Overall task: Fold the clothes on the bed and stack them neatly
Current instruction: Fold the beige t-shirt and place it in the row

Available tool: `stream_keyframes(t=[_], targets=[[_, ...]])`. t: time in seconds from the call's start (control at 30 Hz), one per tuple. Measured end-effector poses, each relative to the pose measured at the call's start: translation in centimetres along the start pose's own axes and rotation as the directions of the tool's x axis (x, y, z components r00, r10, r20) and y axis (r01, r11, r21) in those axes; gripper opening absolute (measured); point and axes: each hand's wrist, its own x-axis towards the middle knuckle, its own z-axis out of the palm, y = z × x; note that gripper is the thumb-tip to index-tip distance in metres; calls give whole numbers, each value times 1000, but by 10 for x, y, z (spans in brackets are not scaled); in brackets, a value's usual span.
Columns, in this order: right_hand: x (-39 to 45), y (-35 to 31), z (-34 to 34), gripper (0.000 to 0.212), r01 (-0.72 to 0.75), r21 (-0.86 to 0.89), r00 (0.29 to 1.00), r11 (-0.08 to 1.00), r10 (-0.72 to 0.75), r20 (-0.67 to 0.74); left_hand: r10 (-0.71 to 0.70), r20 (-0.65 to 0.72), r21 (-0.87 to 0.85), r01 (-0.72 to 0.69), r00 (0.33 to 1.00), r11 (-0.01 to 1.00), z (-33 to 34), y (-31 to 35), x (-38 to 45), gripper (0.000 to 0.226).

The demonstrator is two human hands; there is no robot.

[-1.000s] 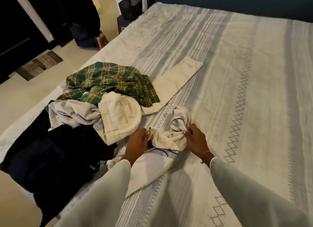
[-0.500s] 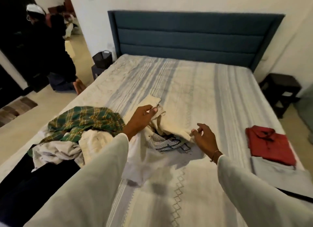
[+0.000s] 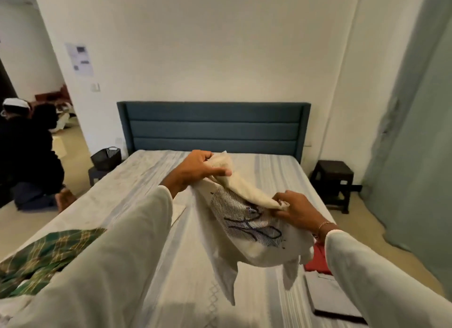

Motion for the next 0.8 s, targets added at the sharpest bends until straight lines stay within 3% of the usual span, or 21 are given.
stream_keyframes(t=[0.07,0.13,0.2,0.3,0.33,0.43,0.57,0.7,0.8], targets=[[3,14,-24,36,-47,20,997,999,48,-57,3,85,124,-13,996,992,1,16,10,33],[3,22,-42,16,-57,104,991,993,70,-117,68,90,124,-79,994,989,6,30,19,36],[5,19,-56,26,-18,173,979,985,52,-196,139,97,42,-143,986,989,13,44,26,29],[15,-17,-73,90,88,350,990,932,-44,-132,232,212,55,-249,949,967,32,72,35,17],[19,-31,-78,95,125,402,991,907,-97,-91,253,265,95,-286,930,953,41,80,38,17],[29,-61,-96,59,215,365,975,906,-221,-25,275,357,194,-359,893,913,60,92,47,19],[31,-64,-115,42,236,239,965,942,-256,54,176,359,156,-245,916,957,59,85,48,28],[34,-60,-119,36,189,345,981,919,-166,-95,-28,509,179,-74,860,981,66,47,34,28],[35,-56,-122,32,162,387,984,908,-116,-138,-104,530,161,21,842,987,72,15,25,28]])
